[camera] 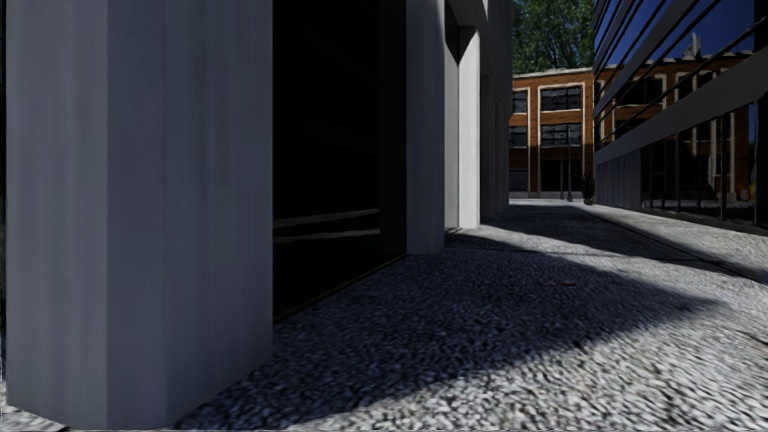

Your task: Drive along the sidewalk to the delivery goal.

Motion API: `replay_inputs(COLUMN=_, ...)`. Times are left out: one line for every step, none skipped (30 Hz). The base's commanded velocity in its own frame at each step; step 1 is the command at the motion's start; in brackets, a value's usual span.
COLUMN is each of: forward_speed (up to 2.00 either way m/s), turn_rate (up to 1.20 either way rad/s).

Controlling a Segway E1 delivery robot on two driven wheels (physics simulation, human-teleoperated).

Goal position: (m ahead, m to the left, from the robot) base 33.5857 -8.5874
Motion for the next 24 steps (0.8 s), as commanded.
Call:
replay_inputs(forward_speed=1.69, turn_rate=-0.94)
replay_inputs(forward_speed=1.69, turn_rate=-0.94)
replay_inputs(forward_speed=1.69, turn_rate=-1.20)
replay_inputs(forward_speed=1.69, turn_rate=-1.20)
replay_inputs(forward_speed=1.69, turn_rate=-1.20)
replay_inputs(forward_speed=1.69, turn_rate=-1.20)
replay_inputs(forward_speed=1.69, turn_rate=-0.50)
replay_inputs(forward_speed=1.69, turn_rate=-0.32)
replay_inputs(forward_speed=1.69, turn_rate=-0.32)
replay_inputs(forward_speed=1.69, turn_rate=-0.18)
replay_inputs(forward_speed=1.69, turn_rate=-0.14)
replay_inputs(forward_speed=1.69, turn_rate=-0.17)
replay_inputs(forward_speed=1.69, turn_rate=-0.41)
replay_inputs(forward_speed=1.69, turn_rate=-0.96)
replay_inputs(forward_speed=1.69, turn_rate=-1.07)
replay_inputs(forward_speed=1.69, turn_rate=-1.14)
replay_inputs(forward_speed=1.69, turn_rate=-1.16)
replay_inputs(forward_speed=1.69, turn_rate=-0.27)
replay_inputs(forward_speed=1.69, turn_rate=0.00)
replay_inputs(forward_speed=1.69, turn_rate=0.00)
replay_inputs(forward_speed=1.69, turn_rate=0.00)
replay_inputs(forward_speed=1.69, turn_rate=0.00)
replay_inputs(forward_speed=1.69, turn_rate=0.00)
replay_inputs(forward_speed=1.69, turn_rate=0.00)
